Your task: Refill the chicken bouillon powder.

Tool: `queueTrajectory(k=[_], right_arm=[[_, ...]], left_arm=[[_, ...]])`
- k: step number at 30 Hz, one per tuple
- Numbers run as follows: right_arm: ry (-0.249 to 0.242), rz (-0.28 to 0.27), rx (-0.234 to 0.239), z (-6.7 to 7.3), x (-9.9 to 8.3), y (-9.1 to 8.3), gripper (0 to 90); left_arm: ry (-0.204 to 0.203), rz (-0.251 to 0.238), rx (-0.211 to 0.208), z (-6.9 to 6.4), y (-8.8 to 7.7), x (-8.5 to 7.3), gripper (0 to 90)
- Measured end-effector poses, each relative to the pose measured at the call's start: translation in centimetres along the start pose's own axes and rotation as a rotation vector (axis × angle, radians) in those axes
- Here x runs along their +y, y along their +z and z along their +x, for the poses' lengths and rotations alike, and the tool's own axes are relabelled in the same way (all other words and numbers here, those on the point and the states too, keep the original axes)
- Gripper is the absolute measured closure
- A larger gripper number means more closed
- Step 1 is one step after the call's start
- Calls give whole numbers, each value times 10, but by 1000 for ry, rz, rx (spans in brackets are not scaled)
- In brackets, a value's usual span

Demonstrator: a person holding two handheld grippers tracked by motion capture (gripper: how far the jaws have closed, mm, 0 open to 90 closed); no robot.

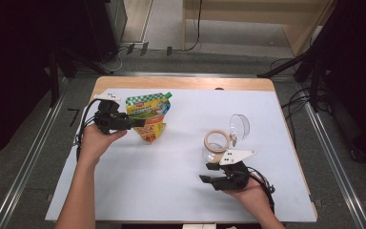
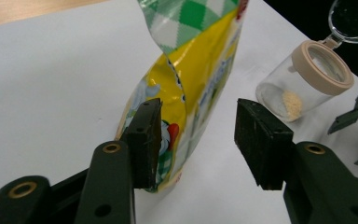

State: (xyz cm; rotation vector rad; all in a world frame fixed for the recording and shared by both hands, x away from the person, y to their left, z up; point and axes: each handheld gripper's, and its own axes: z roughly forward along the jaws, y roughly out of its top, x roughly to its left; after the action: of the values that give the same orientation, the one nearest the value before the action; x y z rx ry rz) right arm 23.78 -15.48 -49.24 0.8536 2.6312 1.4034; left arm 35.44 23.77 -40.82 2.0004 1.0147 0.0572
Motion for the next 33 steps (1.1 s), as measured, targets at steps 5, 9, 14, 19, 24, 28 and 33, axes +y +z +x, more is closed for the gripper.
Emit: queueTrajectory(k=[5, 9, 14, 19, 24, 28, 33], right_arm=[[-8, 3, 0, 6, -2, 3, 492], [-3, -27, 15, 10, 1, 10, 487], [-14, -18, 26, 12, 3, 14, 486], [-14, -29, 18, 13, 4, 14, 485], [-15, -27, 16, 15, 3, 16, 485], [-16, -25, 17, 15, 3, 18, 485], [-17, -29, 13, 15, 3, 19, 486]], left_arm=[[-7, 1, -3, -1, 11, 4, 643], [-20, -8, 4, -3, 17, 3, 737], [-14, -27, 10, -6, 16, 1, 865], [-52, -27, 2, -10, 15, 3, 900], [-42, -25, -51, -21, 8, 11, 900], [-1, -17, -77, -37, 6, 19, 900], [27, -4, -93, -48, 3, 21, 900]])
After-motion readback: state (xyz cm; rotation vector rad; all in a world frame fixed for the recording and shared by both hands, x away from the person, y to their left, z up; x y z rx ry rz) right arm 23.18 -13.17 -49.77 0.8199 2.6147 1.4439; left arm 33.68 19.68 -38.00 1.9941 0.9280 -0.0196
